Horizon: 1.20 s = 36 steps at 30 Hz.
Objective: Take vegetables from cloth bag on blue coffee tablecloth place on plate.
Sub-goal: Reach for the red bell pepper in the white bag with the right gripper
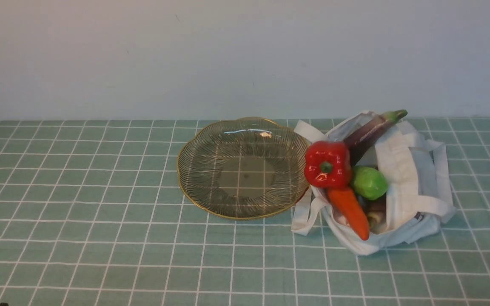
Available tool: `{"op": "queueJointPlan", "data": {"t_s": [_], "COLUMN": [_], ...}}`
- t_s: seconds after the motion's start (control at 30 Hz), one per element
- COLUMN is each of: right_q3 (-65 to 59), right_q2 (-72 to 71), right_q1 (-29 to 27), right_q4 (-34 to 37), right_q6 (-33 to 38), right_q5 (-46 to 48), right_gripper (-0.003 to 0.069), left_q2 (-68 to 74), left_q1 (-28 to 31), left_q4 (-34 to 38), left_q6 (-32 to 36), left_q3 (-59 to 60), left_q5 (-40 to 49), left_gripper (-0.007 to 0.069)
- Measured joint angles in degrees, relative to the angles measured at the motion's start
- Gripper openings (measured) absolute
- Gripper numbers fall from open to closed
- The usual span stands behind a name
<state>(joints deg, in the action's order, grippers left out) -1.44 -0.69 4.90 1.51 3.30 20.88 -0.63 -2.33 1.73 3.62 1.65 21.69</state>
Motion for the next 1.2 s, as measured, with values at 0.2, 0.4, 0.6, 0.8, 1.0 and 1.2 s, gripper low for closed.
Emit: {"op": "queueJointPlan", "data": {"t_s": [0.2,0.4,0.6,0.8,1.0,1.2], "right_q3": [0.0,-0.09,-0.19,-0.19,-0.19,2.87], "right_q2": [0.0,0.0,0.0,0.0,0.0,0.08], "right_q1": [0.0,0.0,0.0,0.0,0.0,0.0], "right_q4": [0.0,7.7,34.5,42.58,45.13,45.04], "right_q6": [0.0,-4.25,-14.25,-15.2,-15.18,-4.95], "right_q5": [0.0,-0.87,-5.62,-6.71,-10.0,-15.56], "right_gripper": [-0.0016,-0.0016,-0.0016,-0.0016,-0.0016,-0.0016], "left_q2": [0.0,0.0,0.0,0.0,0.0,0.0], "left_q1": [0.0,0.0,0.0,0.0,0.0,0.0], "left_q4": [0.0,0.0,0.0,0.0,0.0,0.0], "left_q6": [0.0,0.0,0.0,0.0,0.0,0.0], "left_q3": [0.0,0.0,0.0,0.0,0.0,0.0], "left_q5": [0.0,0.0,0.0,0.0,0.0,0.0], "left_gripper": [-0.0005,-0.0005,-0.0005,-0.0005,-0.0005,-0.0005]}}
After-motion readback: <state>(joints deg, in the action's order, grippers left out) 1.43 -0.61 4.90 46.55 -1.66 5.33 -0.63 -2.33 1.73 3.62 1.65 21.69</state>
